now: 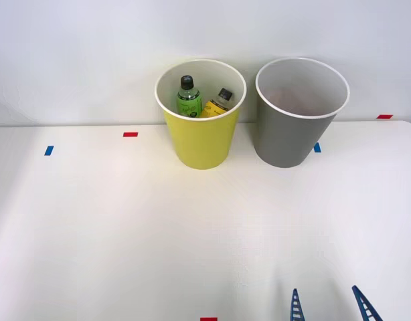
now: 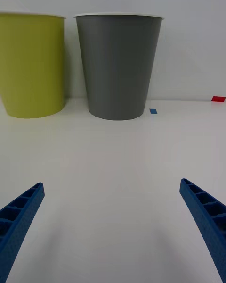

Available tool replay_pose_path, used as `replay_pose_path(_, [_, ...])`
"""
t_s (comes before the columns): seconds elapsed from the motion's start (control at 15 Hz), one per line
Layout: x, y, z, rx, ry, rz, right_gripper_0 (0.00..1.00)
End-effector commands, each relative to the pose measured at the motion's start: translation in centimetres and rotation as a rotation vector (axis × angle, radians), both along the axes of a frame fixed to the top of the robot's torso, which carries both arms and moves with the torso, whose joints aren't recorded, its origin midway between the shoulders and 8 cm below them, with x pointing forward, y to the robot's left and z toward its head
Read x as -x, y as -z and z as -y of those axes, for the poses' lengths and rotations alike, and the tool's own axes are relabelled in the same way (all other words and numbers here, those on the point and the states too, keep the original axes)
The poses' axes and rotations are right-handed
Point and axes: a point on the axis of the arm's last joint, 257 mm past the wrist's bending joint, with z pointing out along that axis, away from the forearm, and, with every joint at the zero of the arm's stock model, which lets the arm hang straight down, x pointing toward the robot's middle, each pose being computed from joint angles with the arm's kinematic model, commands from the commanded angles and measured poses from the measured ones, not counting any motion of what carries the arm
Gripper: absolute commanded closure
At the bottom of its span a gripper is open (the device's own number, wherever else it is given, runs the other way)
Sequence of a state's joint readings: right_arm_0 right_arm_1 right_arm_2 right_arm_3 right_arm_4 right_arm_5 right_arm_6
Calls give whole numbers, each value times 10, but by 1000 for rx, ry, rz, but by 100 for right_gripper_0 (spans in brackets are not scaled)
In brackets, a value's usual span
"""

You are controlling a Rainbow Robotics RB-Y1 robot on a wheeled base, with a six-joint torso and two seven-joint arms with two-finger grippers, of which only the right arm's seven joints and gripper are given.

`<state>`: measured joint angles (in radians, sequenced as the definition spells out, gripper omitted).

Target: Put cans in the gray bin, plastic bottles in the light green bin

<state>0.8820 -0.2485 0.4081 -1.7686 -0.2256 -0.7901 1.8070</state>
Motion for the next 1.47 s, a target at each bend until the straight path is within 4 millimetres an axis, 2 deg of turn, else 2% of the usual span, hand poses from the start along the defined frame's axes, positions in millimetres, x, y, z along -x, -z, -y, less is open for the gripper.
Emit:
replay_pose_path(0.07, [0, 0, 0, 0, 0, 0, 0])
replay_pose_path(1.47, [0, 0, 0, 0, 0, 0, 0])
